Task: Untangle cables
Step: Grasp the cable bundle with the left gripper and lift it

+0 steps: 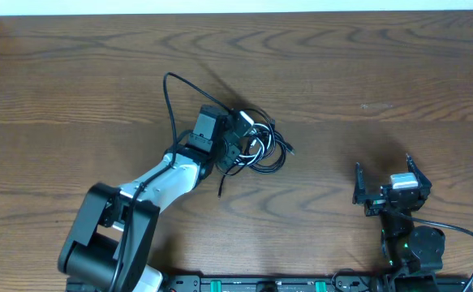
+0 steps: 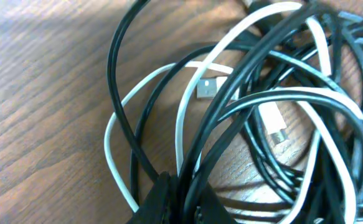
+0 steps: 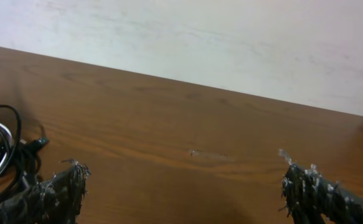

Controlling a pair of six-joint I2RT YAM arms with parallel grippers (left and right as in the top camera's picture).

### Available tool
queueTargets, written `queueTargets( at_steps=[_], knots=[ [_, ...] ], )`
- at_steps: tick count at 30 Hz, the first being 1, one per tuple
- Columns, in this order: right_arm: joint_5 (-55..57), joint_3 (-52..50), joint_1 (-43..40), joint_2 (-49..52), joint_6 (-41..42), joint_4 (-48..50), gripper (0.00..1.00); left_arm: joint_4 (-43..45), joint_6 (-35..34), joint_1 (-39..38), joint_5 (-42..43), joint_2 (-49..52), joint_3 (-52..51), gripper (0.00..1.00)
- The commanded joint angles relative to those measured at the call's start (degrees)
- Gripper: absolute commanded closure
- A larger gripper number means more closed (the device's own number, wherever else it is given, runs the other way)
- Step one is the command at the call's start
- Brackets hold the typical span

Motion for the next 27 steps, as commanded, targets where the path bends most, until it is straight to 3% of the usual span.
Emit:
queueTargets(
  at_steps=[1,7,13,17,22,25,27],
  knots=[
    [0.7,-0.1,-0.3,-0.4,0.6,-0.2,0.01,0.5,-6.6,0.0,-1.9,-4.5,1.0,0.93],
    [0.7,-0.1,-0.3,-0.4,0.6,-0.2,0.01,0.4,-15.7,0.0,-15.1,-8.2,1.0,0.92],
    [0.7,-0.1,-0.3,-0.4,0.6,-0.2,0.01,0.2,-19.5,0.0,-15.6,-8.9,1.0,0.93],
    [0.7,0.0,-0.3,-0.4,0.6,-0.2,0.01,-0.3,-21.8,0.0,-10.9,-9.6,1.0,0.93],
    [0.4,0.0,-0.2,-0.4,0.7,0.0,0.01,0.2,-29.6,0.0,4.3,-15.3,1.0,0.92],
    [-3.8,0.0,-0.2,-0.4,0.7,0.2,0.01,2.9,-31.0,0.0,14.2,-21.9,1.0,0.93],
    [-8.8,0.0,-0.2,-0.4,1.4,0.9,0.01,4.3,-32.0,0.0,16.0,-25.1,1.0,0.93]
  ],
)
